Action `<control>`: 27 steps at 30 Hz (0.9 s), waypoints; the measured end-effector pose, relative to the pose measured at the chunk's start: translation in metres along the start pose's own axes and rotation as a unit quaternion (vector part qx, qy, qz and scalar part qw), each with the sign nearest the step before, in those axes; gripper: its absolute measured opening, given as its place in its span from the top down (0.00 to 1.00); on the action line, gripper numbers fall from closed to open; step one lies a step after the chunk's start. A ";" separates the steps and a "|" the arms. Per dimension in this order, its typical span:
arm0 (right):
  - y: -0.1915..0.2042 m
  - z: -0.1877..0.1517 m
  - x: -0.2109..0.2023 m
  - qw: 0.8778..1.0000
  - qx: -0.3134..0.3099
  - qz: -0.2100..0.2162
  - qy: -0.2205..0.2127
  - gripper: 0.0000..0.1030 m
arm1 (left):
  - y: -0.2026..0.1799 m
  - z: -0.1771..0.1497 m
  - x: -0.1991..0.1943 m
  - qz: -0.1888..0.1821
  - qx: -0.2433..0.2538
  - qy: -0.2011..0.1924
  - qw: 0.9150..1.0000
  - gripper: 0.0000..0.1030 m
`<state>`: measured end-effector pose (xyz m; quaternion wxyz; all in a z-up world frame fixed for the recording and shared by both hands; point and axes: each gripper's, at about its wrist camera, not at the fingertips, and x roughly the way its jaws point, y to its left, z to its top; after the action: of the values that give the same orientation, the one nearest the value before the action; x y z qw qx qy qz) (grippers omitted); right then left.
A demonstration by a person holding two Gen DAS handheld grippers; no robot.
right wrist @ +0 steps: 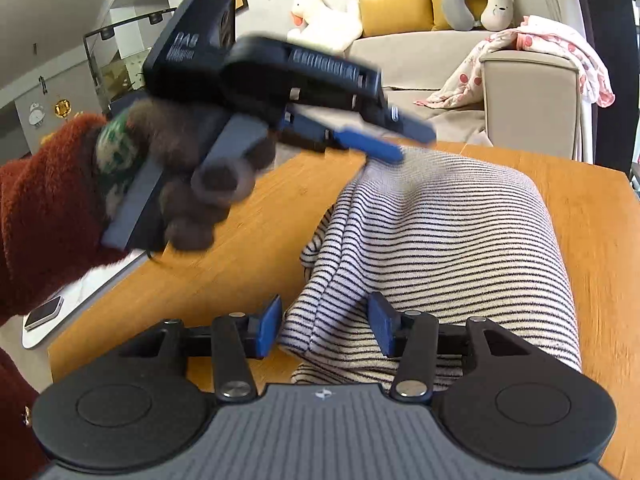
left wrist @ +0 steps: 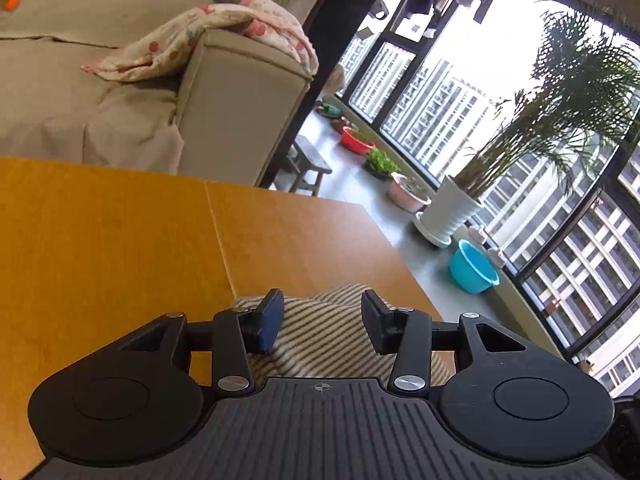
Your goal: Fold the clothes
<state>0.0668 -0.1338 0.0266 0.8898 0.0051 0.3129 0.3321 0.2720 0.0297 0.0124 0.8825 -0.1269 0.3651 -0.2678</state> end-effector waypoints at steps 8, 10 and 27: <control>0.000 -0.003 0.006 1.000 0.006 -0.002 -0.006 0.49 | 0.001 0.003 0.029 0.033 0.029 0.023 0.999 0.53; 0.001 -0.005 0.005 1.000 0.005 0.000 -0.006 0.47 | 0.005 0.004 0.017 0.046 0.007 0.016 0.999 0.51; 0.012 -0.006 -0.004 0.998 -0.056 -0.007 -0.015 0.27 | -0.028 -0.051 -0.036 -0.002 -0.006 0.033 0.999 0.58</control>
<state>0.0539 -0.1278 0.0262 0.8956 -0.0414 0.2803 0.3429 0.2040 0.0260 0.0093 0.8685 -0.1240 0.3955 -0.2717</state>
